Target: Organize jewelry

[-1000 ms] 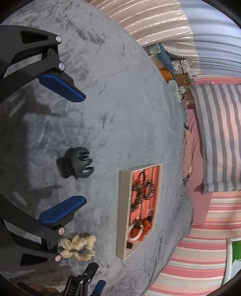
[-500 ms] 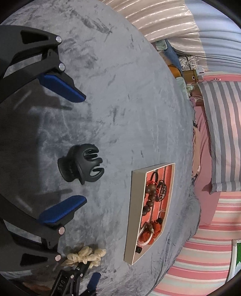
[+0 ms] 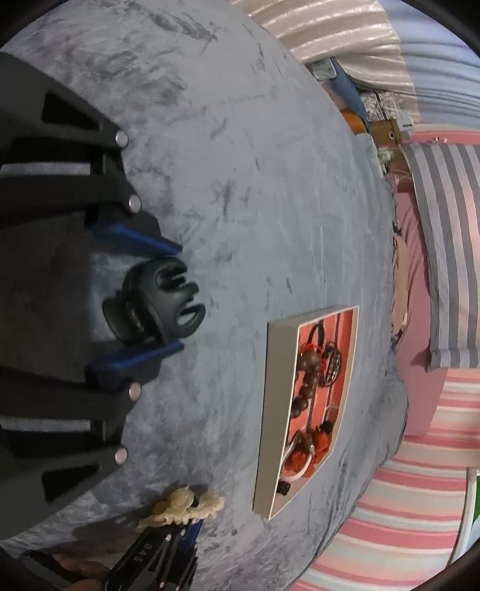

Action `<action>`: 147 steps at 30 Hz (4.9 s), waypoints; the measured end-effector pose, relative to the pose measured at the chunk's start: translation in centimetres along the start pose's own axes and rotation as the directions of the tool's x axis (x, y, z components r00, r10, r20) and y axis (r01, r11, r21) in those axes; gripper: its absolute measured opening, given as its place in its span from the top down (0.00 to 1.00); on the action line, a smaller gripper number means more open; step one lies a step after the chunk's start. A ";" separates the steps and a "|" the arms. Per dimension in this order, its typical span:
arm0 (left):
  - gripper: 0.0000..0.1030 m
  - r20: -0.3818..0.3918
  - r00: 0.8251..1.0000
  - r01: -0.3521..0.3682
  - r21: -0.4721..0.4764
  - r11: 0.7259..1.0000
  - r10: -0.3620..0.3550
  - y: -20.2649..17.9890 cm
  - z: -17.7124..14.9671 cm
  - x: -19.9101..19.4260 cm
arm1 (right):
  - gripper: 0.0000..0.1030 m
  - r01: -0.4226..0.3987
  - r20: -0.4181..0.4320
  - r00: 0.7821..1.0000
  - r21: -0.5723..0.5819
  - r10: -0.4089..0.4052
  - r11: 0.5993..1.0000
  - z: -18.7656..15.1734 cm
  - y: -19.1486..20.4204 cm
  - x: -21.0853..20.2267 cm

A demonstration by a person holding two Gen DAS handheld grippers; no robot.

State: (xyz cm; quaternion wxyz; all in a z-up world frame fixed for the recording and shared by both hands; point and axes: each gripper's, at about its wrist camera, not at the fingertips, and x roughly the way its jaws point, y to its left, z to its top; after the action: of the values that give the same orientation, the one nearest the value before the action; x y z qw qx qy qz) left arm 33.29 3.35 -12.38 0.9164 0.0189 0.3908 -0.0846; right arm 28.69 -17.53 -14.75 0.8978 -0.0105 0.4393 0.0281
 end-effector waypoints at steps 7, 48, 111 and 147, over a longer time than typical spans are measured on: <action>0.56 0.003 1.000 0.004 -0.003 1.000 -0.004 -0.1 0.0 0.0 | 0.91 -0.022 0.007 1.000 0.003 0.022 1.000 0.0 -0.3 -0.1; 0.56 0.061 0.998 0.029 0.025 0.999 -0.030 -7.5 15.9 14.3 | 0.91 0.066 0.079 0.994 0.037 -0.069 0.997 14.6 -12.4 10.6; 0.04 0.392 0.917 -0.064 -0.034 0.997 0.072 -10.6 -3.7 -26.4 | 0.04 0.125 0.420 0.895 0.091 -0.152 0.988 -7.5 -4.7 -28.3; 0.04 0.426 0.899 -0.093 -0.039 0.995 0.101 -10.8 -3.5 -27.1 | 0.04 0.127 0.480 0.861 0.118 -0.169 0.985 -8.2 -5.0 -30.1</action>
State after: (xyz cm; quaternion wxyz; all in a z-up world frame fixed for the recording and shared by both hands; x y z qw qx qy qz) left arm 10.46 -3.14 5.03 0.9829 0.0110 0.1797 -0.0375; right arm 4.09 -24.09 4.00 0.9787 0.0003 0.1970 -0.0575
